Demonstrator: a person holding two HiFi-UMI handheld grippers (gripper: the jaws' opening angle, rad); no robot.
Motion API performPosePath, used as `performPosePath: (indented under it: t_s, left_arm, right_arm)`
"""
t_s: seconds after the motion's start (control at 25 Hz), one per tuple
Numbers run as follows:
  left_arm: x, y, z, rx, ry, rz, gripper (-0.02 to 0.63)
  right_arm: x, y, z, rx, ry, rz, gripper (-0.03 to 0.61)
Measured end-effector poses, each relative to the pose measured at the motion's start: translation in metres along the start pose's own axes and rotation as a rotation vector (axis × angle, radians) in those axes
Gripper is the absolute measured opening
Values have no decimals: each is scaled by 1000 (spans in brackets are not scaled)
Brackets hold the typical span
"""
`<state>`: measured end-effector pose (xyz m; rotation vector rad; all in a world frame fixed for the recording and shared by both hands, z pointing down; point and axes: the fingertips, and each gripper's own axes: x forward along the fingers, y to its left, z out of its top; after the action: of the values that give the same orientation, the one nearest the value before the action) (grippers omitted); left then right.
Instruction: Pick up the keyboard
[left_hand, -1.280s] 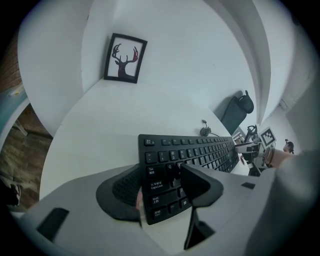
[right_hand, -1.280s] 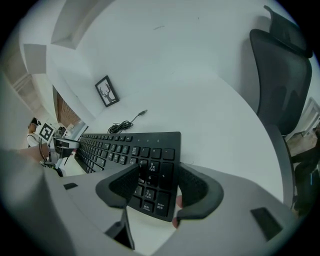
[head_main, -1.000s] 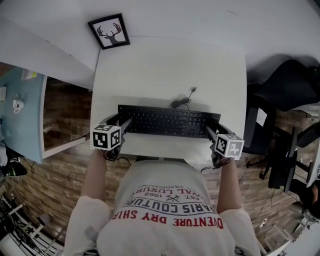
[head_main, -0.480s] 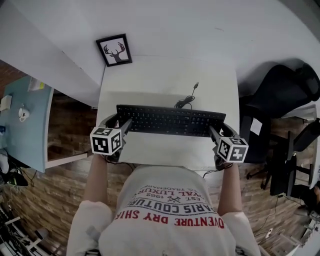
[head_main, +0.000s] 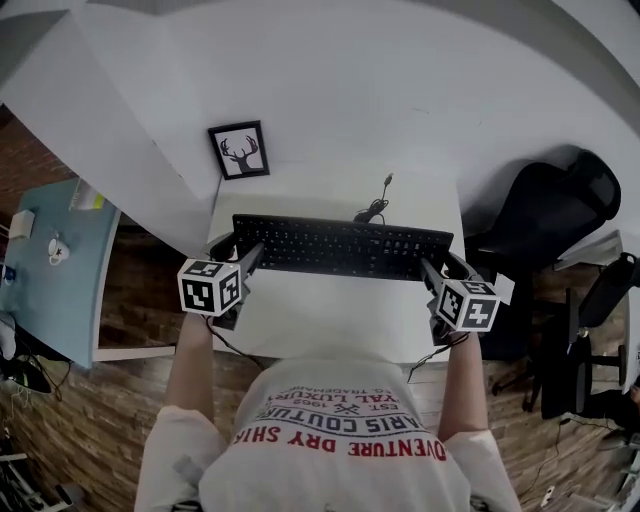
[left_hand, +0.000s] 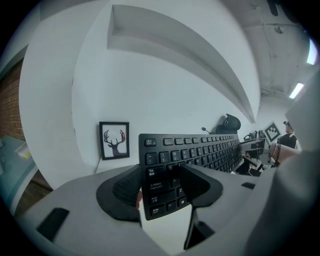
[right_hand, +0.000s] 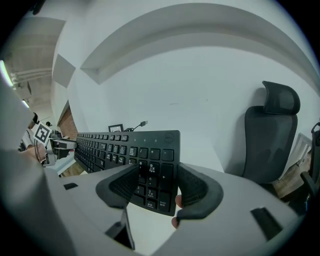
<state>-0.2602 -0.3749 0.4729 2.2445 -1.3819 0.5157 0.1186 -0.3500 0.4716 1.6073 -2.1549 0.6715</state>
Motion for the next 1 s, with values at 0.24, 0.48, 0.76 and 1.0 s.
performPosePath:
  t_s: [0.24, 0.48, 0.76, 1.0]
  left_arm:
    - [-11, -2, 49, 42, -91, 2, 259]
    - [-16, -11, 73, 53, -135, -6, 259]
    - [-21, -12, 82, 60, -156, 1, 259]
    - [-26, -10, 79, 60, -153, 15, 259]
  right_arm:
    - [-13, 3, 45, -19, -87, -9, 262]
    - [-26, -2, 75, -51, -128, -28, 262]
    - [-28, -1, 83, -54, -143, -26, 262]
    - [-25, 2, 78, -43, -131, -8, 261]
